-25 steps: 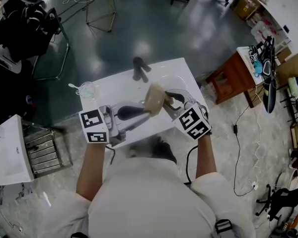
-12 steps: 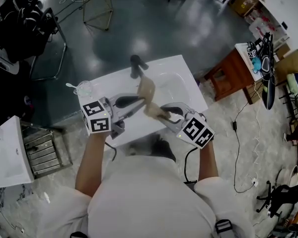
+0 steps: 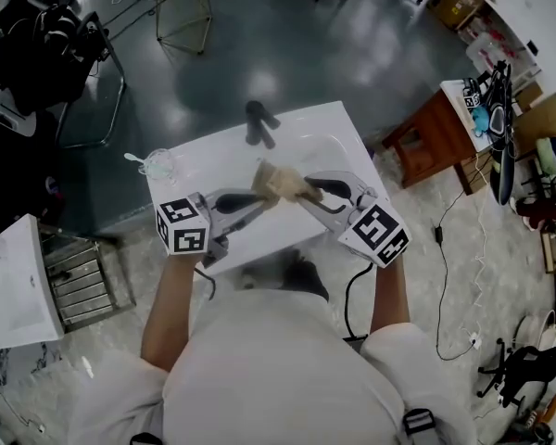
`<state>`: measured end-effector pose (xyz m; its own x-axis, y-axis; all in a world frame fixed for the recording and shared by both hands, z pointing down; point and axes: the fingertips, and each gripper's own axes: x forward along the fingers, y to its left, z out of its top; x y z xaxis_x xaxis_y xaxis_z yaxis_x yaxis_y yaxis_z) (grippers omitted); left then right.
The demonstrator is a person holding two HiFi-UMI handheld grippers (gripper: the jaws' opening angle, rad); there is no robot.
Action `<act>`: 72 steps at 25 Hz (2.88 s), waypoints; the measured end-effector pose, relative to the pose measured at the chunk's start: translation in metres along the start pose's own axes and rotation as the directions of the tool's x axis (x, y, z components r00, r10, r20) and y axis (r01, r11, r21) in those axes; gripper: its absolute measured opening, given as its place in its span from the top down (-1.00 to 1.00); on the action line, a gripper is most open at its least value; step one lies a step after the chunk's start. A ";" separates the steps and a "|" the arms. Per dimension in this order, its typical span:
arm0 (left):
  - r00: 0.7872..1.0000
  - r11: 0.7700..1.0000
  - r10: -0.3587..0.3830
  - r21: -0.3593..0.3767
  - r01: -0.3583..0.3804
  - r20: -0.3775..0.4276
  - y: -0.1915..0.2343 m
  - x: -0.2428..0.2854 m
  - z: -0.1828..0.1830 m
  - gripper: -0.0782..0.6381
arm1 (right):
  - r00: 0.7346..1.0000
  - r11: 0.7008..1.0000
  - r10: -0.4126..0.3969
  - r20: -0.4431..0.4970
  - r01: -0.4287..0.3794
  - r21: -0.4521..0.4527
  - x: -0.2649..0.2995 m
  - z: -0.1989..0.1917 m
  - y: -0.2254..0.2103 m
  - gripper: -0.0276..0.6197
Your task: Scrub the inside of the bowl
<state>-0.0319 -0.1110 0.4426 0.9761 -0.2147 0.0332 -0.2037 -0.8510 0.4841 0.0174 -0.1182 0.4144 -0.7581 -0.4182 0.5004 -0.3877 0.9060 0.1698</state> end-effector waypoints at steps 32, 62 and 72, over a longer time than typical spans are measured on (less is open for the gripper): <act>0.999 0.996 -0.016 0.088 0.013 0.036 -0.018 0.004 0.028 0.74 | 0.992 0.995 0.080 -0.101 -0.085 -0.049 -0.010 -0.028 0.044 0.56; 0.978 0.998 -0.005 0.069 -0.010 0.207 -0.032 -0.018 0.047 0.74 | 0.979 0.980 -0.197 -0.051 0.198 0.001 -0.002 -0.012 0.009 0.57; 0.983 0.998 -0.037 0.049 0.029 0.182 -0.038 -0.017 0.038 0.74 | 0.968 0.968 -0.250 0.003 0.250 0.030 -0.015 0.009 -0.008 0.58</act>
<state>-0.0434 -0.0934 0.3910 0.9528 -0.2669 -0.1448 -0.1792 -0.8793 0.4412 0.0271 -0.1194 0.3979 -0.6384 -0.6317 0.4397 -0.5803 0.7704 0.2641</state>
